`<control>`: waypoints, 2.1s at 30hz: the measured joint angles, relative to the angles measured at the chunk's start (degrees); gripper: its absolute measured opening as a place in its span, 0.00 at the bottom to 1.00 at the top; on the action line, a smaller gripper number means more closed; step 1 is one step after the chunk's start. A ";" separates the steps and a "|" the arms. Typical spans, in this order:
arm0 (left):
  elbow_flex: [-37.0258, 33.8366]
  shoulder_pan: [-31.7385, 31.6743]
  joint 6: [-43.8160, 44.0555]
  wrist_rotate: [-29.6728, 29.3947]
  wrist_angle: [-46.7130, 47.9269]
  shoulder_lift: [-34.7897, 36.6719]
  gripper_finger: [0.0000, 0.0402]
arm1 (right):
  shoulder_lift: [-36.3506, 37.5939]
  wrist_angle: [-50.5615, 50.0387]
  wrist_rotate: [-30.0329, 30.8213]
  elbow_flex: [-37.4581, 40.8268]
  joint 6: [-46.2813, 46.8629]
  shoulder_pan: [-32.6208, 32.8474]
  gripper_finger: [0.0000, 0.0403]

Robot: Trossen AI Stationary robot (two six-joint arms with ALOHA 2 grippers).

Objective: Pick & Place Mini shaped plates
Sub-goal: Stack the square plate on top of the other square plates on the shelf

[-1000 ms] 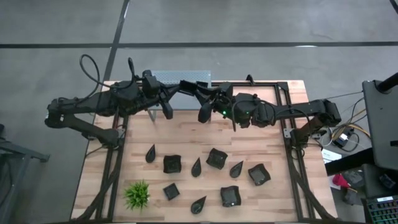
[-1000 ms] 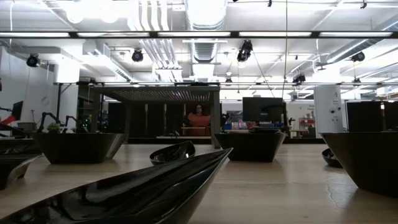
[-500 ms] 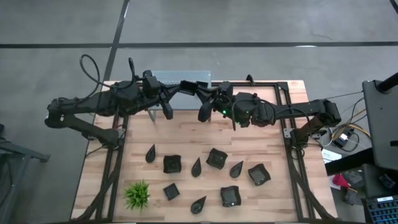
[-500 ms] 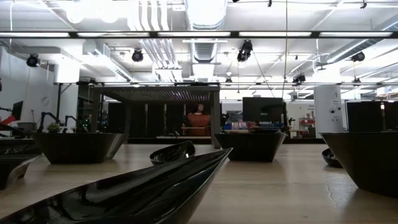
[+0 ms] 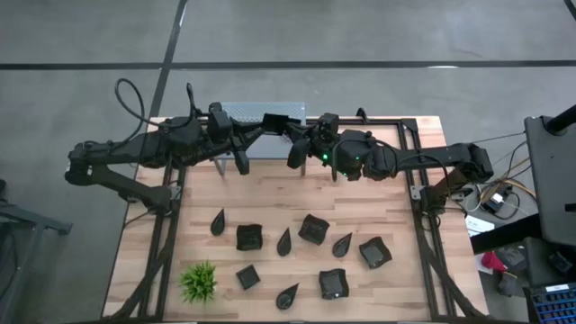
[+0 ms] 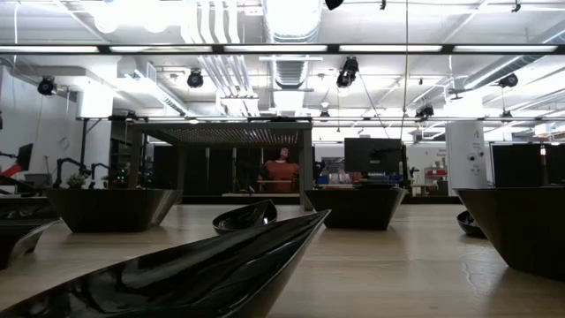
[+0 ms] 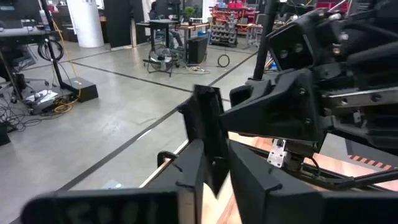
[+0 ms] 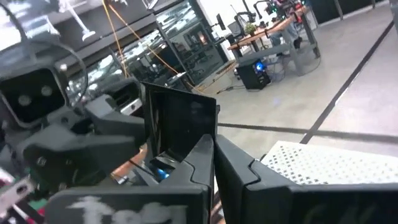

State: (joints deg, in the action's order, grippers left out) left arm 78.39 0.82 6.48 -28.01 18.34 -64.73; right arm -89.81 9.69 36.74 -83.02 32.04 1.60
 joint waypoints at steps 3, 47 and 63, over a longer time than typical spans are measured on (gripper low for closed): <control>0.02 0.00 0.00 -0.17 -0.05 0.00 0.24 | 0.36 -0.08 -1.50 0.00 3.37 -1.18 0.02; 0.06 0.00 -0.47 -5.95 4.99 4.74 0.43 | -8.60 -30.42 -36.79 0.31 38.50 -28.30 0.02; 0.02 0.00 -0.46 -5.95 6.70 4.74 0.43 | -8.54 -33.19 -38.08 0.31 38.31 -30.35 0.02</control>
State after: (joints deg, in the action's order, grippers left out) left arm 78.41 0.82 6.02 -33.95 25.04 -59.99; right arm -98.35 -23.50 -1.34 -82.72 70.35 -28.75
